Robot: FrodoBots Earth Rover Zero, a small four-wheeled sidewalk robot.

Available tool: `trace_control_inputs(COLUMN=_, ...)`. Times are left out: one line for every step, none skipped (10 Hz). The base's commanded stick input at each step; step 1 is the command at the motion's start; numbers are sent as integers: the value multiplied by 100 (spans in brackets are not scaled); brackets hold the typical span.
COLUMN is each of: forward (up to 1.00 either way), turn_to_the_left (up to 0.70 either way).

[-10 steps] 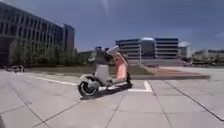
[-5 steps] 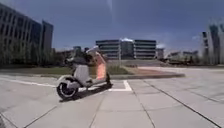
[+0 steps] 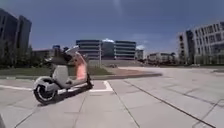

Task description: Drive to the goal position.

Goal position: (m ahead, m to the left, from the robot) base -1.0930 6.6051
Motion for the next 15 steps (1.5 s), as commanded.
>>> trace_control_inputs(forward=0, turn_to_the_left=-5)
trace_control_inputs(forward=0, turn_to_the_left=-5)
trace_control_inputs(forward=0, turn_to_the_left=-5)
trace_control_inputs(forward=0, turn_to_the_left=-5)
trace_control_inputs(forward=0, turn_to_the_left=-5)
trace_control_inputs(forward=0, turn_to_the_left=-5)
trace_control_inputs(forward=0, turn_to_the_left=-5)
trace_control_inputs(forward=0, turn_to_the_left=-5)
trace_control_inputs(forward=0, turn_to_the_left=-5)
trace_control_inputs(forward=0, turn_to_the_left=-5)
trace_control_inputs(forward=0, turn_to_the_left=-5)
trace_control_inputs(forward=0, turn_to_the_left=-5)
trace_control_inputs(forward=0, turn_to_the_left=-5)
trace_control_inputs(forward=0, turn_to_the_left=-5)
trace_control_inputs(forward=3, turn_to_the_left=-5)
